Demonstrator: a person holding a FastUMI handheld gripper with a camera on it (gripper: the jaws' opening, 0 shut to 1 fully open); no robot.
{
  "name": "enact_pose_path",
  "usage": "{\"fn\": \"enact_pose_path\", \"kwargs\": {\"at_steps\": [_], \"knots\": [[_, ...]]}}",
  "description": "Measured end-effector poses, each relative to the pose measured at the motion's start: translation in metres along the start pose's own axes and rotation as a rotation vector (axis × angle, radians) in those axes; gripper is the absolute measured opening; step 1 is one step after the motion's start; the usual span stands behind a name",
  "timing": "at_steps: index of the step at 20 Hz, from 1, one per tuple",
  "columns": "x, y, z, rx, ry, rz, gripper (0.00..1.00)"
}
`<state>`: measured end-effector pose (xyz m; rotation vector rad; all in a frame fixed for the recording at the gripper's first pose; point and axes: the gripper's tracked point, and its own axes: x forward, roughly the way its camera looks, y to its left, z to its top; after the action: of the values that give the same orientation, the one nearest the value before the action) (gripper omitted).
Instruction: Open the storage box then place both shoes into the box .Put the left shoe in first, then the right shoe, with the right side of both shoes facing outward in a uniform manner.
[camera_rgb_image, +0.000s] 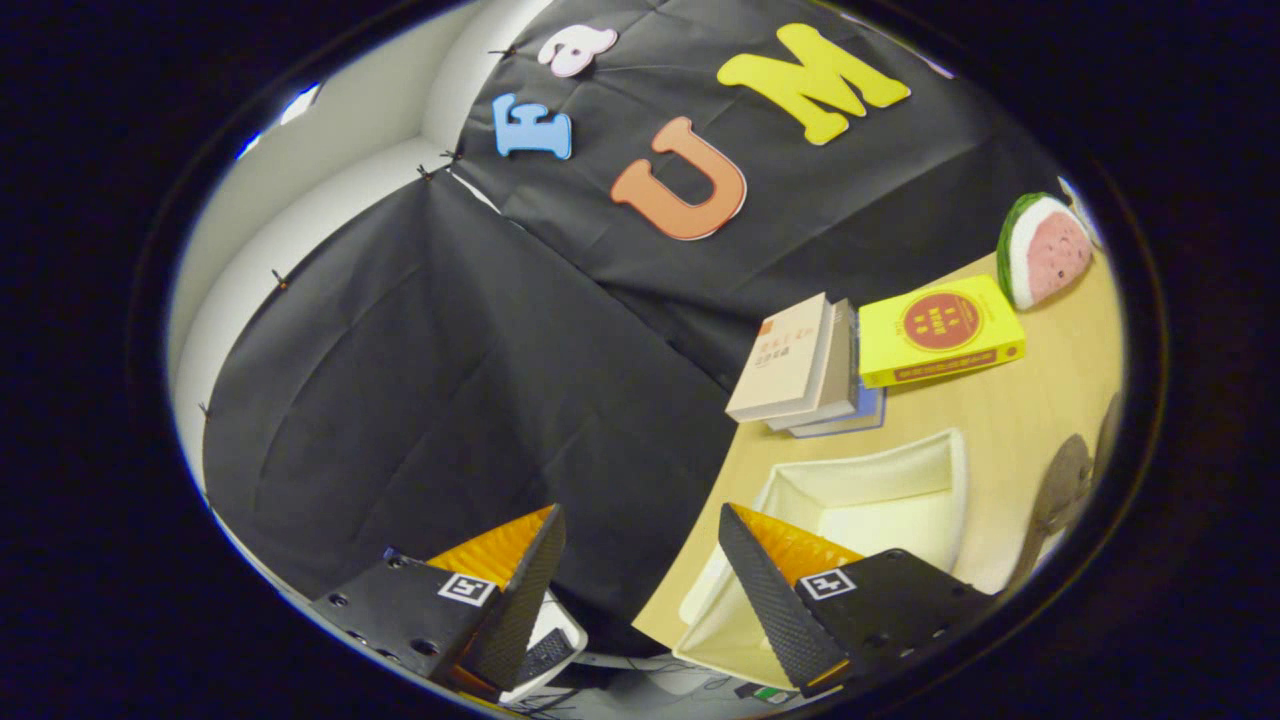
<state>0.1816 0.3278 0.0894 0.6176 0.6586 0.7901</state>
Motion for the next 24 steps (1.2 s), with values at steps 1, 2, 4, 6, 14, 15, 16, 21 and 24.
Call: {"fn": "enact_pose_path", "kwargs": {"at_steps": [1, 2, 4, 6, 14, 15, 16, 21, 24], "knots": [[-0.012, -0.01, 0.001, -0.014, -0.002, -0.027, 0.94], [-0.023, -0.022, 0.001, -0.029, -0.004, -0.06, 0.94], [-0.042, -0.051, 0.002, -0.05, -0.001, -0.142, 0.94], [-0.063, -0.083, 0.003, -0.081, 0.004, -0.245, 0.94], [-0.142, -0.194, -0.012, -0.235, 0.062, -0.551, 0.96], [-0.148, -0.207, -0.017, -0.24, 0.079, -0.588, 0.96], [-0.154, -0.219, -0.02, -0.236, 0.099, -0.62, 0.96], [-0.164, -0.278, -0.046, -0.193, 0.242, -0.763, 0.96], [-0.159, -0.301, -0.058, -0.152, 0.295, -0.774, 0.96]]}}
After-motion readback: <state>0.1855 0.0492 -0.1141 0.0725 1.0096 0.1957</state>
